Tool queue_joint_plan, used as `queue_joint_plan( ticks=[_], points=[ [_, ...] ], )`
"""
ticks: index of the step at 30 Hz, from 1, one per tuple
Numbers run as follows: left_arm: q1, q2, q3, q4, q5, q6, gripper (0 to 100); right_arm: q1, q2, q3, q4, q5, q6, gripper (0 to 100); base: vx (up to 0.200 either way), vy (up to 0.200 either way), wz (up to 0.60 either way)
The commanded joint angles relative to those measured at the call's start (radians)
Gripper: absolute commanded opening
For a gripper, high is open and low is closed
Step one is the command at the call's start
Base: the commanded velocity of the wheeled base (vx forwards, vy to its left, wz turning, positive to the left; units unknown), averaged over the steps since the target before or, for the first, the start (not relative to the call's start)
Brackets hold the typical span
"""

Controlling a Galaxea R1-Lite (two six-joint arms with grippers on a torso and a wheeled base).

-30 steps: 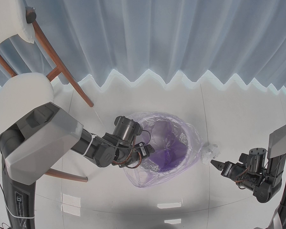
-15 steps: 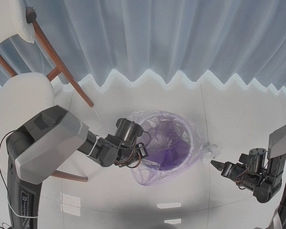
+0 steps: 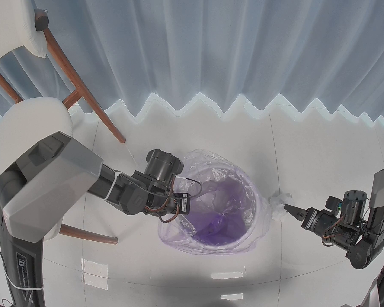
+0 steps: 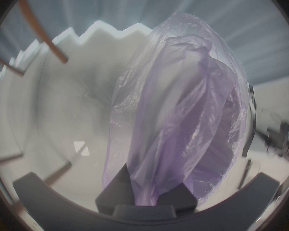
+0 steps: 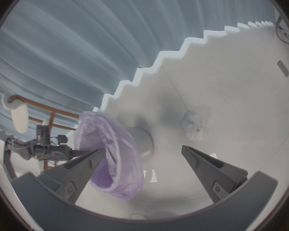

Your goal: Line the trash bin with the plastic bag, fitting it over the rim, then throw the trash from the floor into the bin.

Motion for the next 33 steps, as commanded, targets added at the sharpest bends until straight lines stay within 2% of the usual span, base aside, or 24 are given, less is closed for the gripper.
queue_joint_plan(
  ticks=[1,2,4,5,6,8,11,12,14,15,16,17,19,23,27,33],
  points=[
    [0.077,-0.058,0.028,0.020,-0.014,0.291,0,-0.025,-0.128,0.024,-0.017,0.179,-0.026,100,0.000,0.000,0.00],
    [0.090,-0.054,0.049,0.002,-0.032,0.357,0,-0.027,-0.145,0.046,-0.017,0.277,-0.049,100,0.000,0.000,0.00],
    [0.087,-0.051,0.066,-0.033,-0.047,0.366,0,-0.030,-0.147,0.063,-0.017,0.371,-0.107,100,0.000,0.000,0.00],
    [0.087,-0.051,0.069,-0.042,-0.050,0.368,0,-0.028,-0.145,0.066,-0.017,0.385,-0.127,100,0.000,0.000,0.00],
    [0.085,-0.048,0.080,-0.069,-0.054,0.377,0,-0.028,-0.133,0.067,-0.017,0.417,-0.199,100,0.000,0.000,0.00],
    [0.084,-0.048,0.084,-0.082,-0.054,0.381,0,-0.025,-0.101,0.056,-0.015,0.445,-0.262,100,0.000,0.000,0.00],
    [0.080,-0.049,0.084,-0.084,-0.054,0.381,0,-0.021,-0.047,0.030,-0.017,0.457,-0.320,100,0.000,0.000,0.00],
    [0.080,-0.049,0.084,-0.085,-0.054,0.381,0,-0.016,-0.009,0.000,-0.015,0.460,-0.377,100,0.000,0.000,0.00],
    [0.080,-0.048,0.086,-0.084,-0.054,0.381,0,-0.005,0.042,-0.036,-0.017,0.468,-0.435,100,0.000,0.000,0.00],
    [0.080,-0.048,0.086,-0.084,-0.054,0.381,0,-0.005,0.042,-0.036,-0.017,0.468,-0.435,100,0.000,0.000,0.00],
    [0.077,-0.048,0.089,-0.084,-0.054,0.381,0,0.021,0.085,-0.091,-0.017,0.471,-0.503,100,0.000,0.000,0.00],
    [0.077,-0.048,0.089,-0.084,-0.054,0.381,0,0.021,0.085,-0.091,-0.017,0.471,-0.503,100,0.000,0.000,0.00],
    [0.059,-0.048,0.093,-0.085,-0.054,0.380,0,0.070,0.134,-0.157,-0.017,0.471,-0.556,100,0.000,0.000,0.00],
    [0.047,-0.038,0.095,-0.085,-0.054,0.380,0,0.113,0.175,-0.247,-0.017,0.461,-0.589,100,0.000,0.000,0.00],
    [0.030,-0.035,0.095,-0.087,-0.054,0.380,0,0.142,0.220,-0.364,-0.015,0.392,-0.595,100,0.000,0.000,0.00],
    [0.025,-0.035,0.098,-0.087,-0.054,0.380,0,0.139,0.246,-0.431,-0.015,0.371,-0.584,100,0.000,0.000,0.00]
  ],
)
